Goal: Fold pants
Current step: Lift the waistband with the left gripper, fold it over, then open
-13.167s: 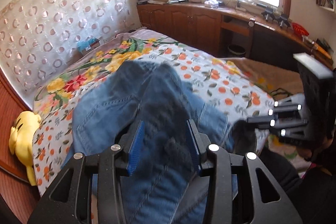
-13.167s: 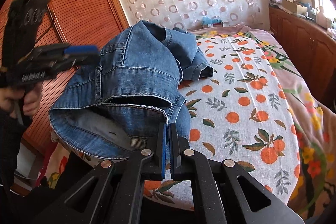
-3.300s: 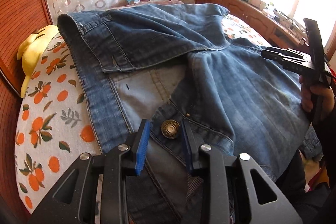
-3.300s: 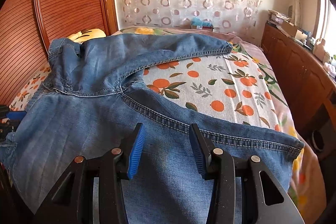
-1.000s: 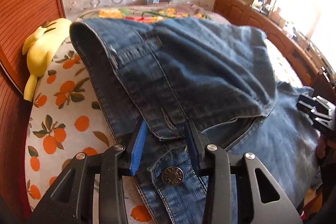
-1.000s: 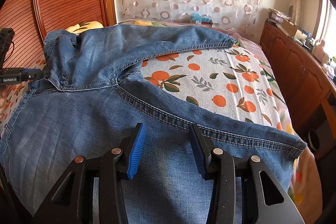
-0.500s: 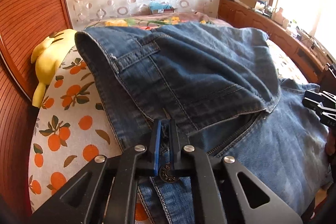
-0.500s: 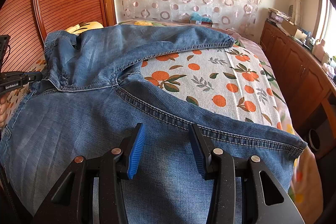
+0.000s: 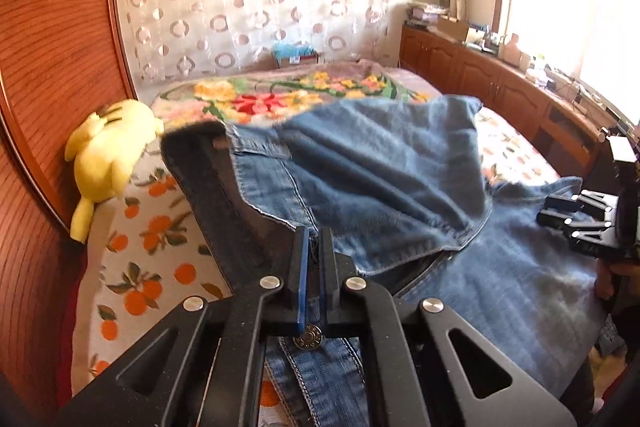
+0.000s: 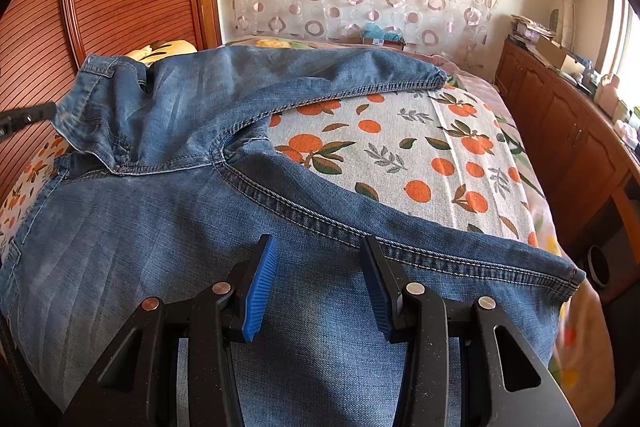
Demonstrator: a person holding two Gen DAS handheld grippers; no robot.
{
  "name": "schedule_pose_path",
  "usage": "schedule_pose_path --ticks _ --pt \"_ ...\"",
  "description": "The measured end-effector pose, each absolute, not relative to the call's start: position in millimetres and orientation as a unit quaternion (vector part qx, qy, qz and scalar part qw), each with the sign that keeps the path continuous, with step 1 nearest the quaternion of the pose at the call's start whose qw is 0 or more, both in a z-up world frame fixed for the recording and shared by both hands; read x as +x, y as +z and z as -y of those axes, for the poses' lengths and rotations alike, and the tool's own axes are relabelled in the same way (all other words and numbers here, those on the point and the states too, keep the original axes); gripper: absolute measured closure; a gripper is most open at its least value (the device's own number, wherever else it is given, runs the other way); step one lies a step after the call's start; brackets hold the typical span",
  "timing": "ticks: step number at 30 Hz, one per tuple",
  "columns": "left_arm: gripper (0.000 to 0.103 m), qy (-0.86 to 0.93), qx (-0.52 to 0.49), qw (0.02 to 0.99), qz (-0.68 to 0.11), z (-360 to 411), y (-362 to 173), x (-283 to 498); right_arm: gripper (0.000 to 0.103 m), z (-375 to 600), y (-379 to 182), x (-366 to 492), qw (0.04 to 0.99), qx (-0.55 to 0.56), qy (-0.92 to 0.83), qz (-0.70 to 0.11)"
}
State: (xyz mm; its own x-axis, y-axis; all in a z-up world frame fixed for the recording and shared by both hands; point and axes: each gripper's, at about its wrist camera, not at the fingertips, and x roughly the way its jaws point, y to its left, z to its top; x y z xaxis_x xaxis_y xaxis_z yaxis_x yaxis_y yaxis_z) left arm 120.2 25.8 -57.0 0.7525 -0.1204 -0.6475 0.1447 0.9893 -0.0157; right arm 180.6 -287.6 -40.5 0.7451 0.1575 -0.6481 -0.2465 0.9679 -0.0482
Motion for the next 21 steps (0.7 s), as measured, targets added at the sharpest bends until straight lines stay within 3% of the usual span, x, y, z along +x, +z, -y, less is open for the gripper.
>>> schedule_pose_path --ticks 7,16,21 --pt "0.099 -0.076 0.001 0.945 -0.317 -38.1 -30.4 90.7 0.058 288.3 -40.1 181.4 0.932 -0.063 0.109 -0.34" --pt "0.098 -0.063 0.007 0.922 -0.382 -36.5 -79.8 85.1 0.058 290.5 -40.3 182.6 0.932 -0.061 0.107 -0.342" --pt "0.098 -0.063 -0.014 0.92 -0.387 -42.1 -81.3 84.8 0.058 289.6 -40.3 183.1 0.931 -0.063 0.107 -0.343"
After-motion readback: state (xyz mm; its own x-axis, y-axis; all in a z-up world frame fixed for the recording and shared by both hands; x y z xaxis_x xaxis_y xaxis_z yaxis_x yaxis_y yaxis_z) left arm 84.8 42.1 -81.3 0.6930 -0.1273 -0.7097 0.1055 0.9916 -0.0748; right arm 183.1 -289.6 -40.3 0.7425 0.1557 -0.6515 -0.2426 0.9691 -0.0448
